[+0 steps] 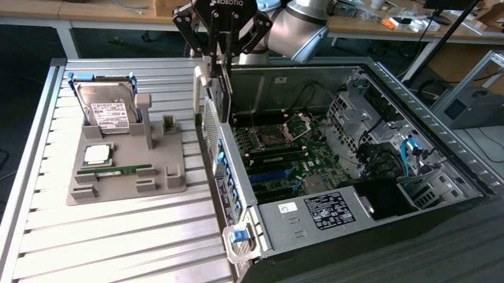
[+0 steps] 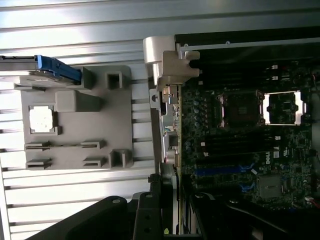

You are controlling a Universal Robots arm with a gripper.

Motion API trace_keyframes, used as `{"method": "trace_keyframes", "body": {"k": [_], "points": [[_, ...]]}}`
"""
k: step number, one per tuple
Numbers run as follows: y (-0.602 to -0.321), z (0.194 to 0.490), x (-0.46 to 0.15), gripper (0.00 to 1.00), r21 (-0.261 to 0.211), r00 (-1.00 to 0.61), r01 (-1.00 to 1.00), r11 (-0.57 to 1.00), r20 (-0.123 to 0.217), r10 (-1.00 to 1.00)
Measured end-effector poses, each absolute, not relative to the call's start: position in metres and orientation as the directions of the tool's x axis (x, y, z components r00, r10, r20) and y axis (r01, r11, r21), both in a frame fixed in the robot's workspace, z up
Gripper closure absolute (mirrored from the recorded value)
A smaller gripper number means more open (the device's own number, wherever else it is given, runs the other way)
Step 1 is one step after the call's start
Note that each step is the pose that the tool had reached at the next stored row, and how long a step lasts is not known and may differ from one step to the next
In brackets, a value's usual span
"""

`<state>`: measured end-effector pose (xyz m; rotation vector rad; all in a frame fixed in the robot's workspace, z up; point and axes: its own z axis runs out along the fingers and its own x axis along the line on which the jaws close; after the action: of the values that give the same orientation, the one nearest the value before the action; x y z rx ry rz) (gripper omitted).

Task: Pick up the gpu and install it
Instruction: 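Pick up the gpu and move the gpu toward the slot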

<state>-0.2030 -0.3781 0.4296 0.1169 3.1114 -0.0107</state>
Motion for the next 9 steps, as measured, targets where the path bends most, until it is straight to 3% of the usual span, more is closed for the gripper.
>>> {"method": "trace_keyframes", "body": {"k": [9], "points": [[-0.3781,0.4296,-0.1988,0.73,-0.006,-0.997,0.075,0.997,-0.028,0.075]]}}
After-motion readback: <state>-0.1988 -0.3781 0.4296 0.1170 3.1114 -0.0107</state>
